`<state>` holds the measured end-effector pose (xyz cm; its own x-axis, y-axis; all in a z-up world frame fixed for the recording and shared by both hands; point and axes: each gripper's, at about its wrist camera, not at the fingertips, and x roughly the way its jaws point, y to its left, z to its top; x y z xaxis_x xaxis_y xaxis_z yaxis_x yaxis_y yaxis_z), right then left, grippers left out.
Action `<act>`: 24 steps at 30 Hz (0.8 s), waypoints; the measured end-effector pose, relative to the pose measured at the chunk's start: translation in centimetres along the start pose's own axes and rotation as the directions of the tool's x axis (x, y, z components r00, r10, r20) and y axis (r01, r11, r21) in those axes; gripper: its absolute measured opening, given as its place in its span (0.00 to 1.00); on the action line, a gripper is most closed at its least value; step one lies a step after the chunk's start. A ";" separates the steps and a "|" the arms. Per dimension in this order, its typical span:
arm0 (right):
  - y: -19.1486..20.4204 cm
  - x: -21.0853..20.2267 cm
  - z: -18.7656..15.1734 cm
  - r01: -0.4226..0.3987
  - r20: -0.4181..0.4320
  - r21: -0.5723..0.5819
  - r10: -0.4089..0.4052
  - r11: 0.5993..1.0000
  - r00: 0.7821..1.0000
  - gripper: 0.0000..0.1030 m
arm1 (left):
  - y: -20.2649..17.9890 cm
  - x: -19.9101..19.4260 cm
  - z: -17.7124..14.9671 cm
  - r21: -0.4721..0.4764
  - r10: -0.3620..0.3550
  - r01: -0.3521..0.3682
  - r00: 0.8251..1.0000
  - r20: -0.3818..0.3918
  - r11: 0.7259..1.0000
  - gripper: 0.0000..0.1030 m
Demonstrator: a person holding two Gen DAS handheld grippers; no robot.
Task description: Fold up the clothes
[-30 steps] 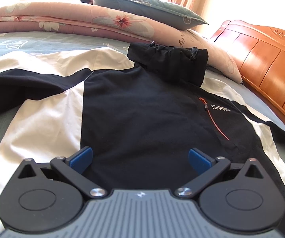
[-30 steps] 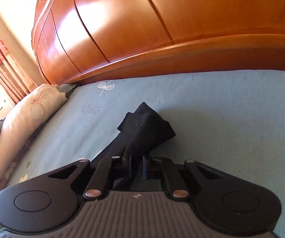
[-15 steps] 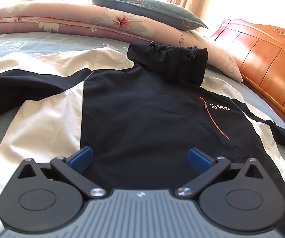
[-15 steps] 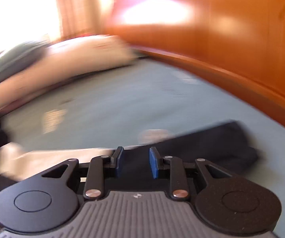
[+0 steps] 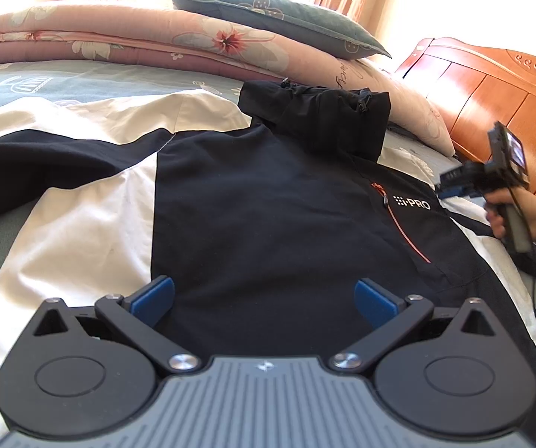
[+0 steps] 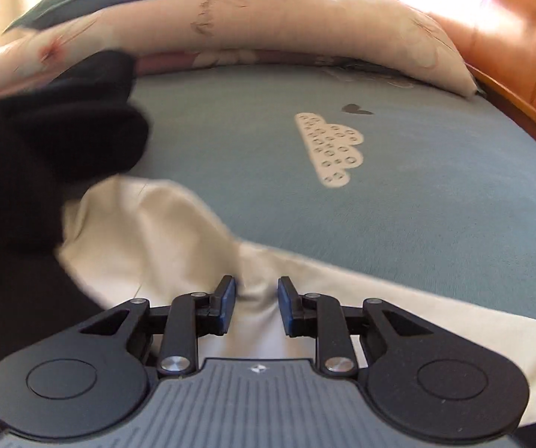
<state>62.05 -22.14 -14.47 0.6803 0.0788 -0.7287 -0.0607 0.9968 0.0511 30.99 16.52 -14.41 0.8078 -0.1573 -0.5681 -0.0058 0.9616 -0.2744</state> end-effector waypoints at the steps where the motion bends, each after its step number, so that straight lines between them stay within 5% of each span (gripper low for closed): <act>1: -0.3 0.3 0.6 -0.003 -0.007 0.020 0.003 1.000 1.000 0.28 | 0.0 0.0 0.0 0.000 0.000 0.000 1.000 0.000 1.000 0.99; 7: -0.2 -2.9 2.0 -0.029 -0.022 0.059 0.030 0.998 0.999 0.30 | 0.0 0.0 0.0 -0.002 0.000 0.000 1.000 0.001 1.000 0.99; 11: 2.9 -4.6 0.8 -0.103 -0.114 -0.045 0.098 0.994 0.989 0.31 | -0.1 0.0 0.0 0.000 0.002 -0.002 1.000 0.001 1.000 0.99; 14: 5.1 -2.3 0.1 -0.066 -0.148 -0.113 0.049 0.991 0.988 0.31 | -0.1 0.1 0.0 0.001 0.003 -0.003 1.000 0.002 1.000 0.99; 20: 4.7 1.6 2.4 -0.022 -0.108 -0.037 0.017 0.999 0.994 0.43 | -0.1 0.0 0.0 -0.002 0.001 -0.001 1.000 0.001 1.000 0.99; 24: 2.9 -2.1 3.0 -0.061 -0.100 -0.033 0.058 0.998 0.993 0.44 | -0.2 0.0 0.0 0.002 0.004 -0.004 1.000 0.001 1.000 0.99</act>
<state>62.63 -19.43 -10.79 0.5990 0.1351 -0.7892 -0.1264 0.9893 0.0734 31.01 16.35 -14.40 0.8083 -0.1533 -0.5684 -0.0075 0.9628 -0.2702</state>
